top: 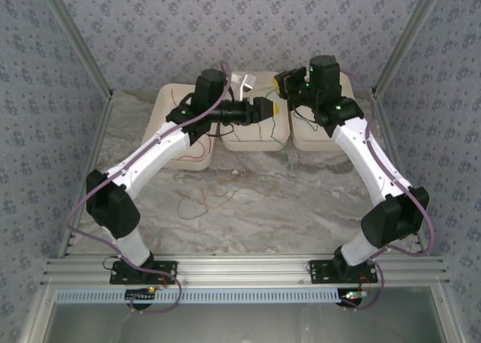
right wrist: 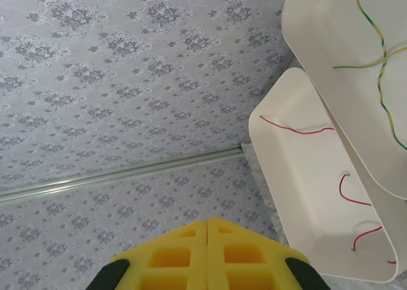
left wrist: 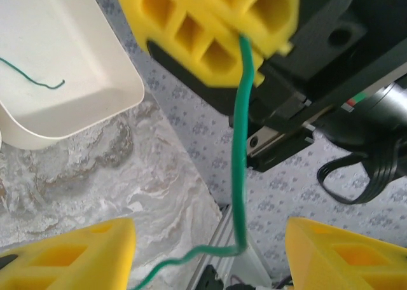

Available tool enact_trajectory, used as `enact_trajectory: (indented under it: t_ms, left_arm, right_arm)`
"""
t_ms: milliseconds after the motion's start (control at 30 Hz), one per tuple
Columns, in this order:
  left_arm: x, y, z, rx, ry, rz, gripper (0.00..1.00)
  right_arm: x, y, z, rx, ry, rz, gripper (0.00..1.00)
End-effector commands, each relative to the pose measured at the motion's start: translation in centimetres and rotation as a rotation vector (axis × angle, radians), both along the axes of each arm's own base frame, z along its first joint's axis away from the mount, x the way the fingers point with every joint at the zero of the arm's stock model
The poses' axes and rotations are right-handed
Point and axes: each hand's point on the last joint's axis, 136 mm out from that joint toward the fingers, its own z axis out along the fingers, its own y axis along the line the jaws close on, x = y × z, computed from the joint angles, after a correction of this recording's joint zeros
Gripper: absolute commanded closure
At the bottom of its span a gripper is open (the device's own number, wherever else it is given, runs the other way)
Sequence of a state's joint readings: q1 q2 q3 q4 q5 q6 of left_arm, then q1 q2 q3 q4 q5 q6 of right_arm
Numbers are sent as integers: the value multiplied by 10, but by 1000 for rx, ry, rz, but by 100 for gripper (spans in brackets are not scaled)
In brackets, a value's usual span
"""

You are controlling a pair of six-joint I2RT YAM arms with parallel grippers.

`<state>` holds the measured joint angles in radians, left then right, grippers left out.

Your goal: Untangle the cables

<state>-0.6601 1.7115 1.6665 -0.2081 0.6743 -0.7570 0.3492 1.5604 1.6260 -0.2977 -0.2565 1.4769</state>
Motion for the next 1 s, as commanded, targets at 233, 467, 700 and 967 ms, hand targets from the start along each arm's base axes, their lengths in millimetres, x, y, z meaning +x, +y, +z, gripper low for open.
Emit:
enact_trajectory:
  t_ms: [233,467,700,967]
  left_arm:
    - [-1,-20,-8,52,-92,-1,68]
    - [-14,-10,-27,152,-79,-45,100]
    - [-41,-9,-37,224,-53,-206,100]
    - [-79,-21,-56,266,-27,-346,100]
  right_arm:
    - [-15,-13,28,7,-29,-34,100]
    - [-15,-41,47,-208,-143,-27,100]
    - [-22,-56,54,-546,-253,74,100]
    - [-12,-61,70,-723,-361,179,100]
